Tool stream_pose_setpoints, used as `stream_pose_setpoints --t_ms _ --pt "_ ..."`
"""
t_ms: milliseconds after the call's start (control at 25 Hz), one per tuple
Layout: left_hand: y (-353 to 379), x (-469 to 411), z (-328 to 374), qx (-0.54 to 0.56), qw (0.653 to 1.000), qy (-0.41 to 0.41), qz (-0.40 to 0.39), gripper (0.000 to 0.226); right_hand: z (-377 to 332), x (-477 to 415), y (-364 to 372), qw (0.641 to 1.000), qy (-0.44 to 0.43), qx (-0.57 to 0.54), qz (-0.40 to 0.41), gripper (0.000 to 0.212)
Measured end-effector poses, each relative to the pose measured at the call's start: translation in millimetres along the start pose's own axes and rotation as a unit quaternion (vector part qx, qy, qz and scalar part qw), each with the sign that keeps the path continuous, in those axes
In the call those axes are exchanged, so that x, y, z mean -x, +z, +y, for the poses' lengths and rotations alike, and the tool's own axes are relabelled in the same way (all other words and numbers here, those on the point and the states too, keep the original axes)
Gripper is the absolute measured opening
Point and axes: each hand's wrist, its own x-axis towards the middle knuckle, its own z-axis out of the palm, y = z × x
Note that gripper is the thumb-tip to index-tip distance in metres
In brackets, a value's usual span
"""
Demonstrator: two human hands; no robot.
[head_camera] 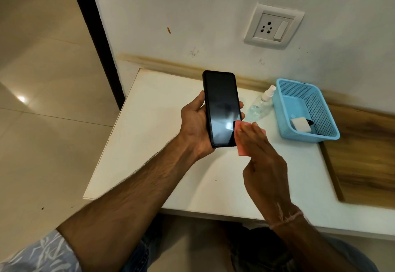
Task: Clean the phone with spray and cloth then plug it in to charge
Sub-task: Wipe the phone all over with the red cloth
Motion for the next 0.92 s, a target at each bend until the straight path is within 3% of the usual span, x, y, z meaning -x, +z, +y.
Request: stream_pose_setpoints --t_ms 240,480,720,920 --pt "2 2 0 0.012 1.0 -0.009 -0.005 0.073 -23 4 10 0.988 -0.129 -0.012 -0.08 0.067" --pt "3 0 -3 -0.015 1.0 -0.001 0.017 0.07 4 -18 0 1.0 -0.001 0.004 -0.008 0.071" --pt "1 0 0 0.025 1.0 -0.003 -0.002 0.071 -11 13 6 0.981 -0.159 0.013 -0.114 0.067" --pt "-2 -3 -4 -0.01 1.0 -0.005 0.011 0.07 0 -10 -8 0.993 -0.076 0.01 -0.094 0.05"
